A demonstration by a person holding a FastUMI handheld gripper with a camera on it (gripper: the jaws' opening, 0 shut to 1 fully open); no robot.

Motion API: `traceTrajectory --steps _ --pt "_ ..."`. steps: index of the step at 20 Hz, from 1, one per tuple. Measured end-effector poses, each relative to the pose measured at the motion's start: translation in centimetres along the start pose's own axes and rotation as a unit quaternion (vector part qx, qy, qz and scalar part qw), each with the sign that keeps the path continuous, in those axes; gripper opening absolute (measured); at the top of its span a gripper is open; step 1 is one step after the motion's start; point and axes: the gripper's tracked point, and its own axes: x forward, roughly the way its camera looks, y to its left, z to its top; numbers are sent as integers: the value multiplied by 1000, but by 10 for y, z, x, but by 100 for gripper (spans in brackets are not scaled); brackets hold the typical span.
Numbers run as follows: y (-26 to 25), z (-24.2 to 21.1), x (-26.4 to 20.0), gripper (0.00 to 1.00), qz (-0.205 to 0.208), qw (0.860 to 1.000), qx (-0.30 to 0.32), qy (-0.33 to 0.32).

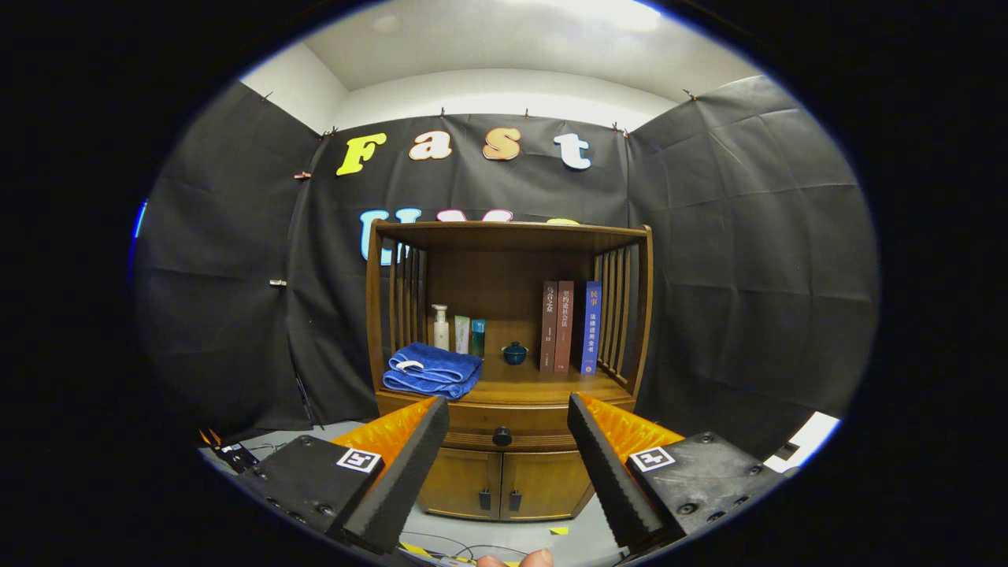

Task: Pull open the drawer, take out the items inside it, and place them on the countertop above the cabinet.

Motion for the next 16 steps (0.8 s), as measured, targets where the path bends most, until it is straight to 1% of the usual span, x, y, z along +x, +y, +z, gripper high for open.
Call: traceTrajectory --steps 4,6,8,11,16 --pt "0 -1 8 99 1 1000 1 -1" --pt "2 -7 20 99 6 1000 4 3" --pt "2 -18 44 99 8 1000 1 9" --pt "2 -50 87 99 11 999 3 32" --pt "1 -114 151 99 2 997 -6 74"
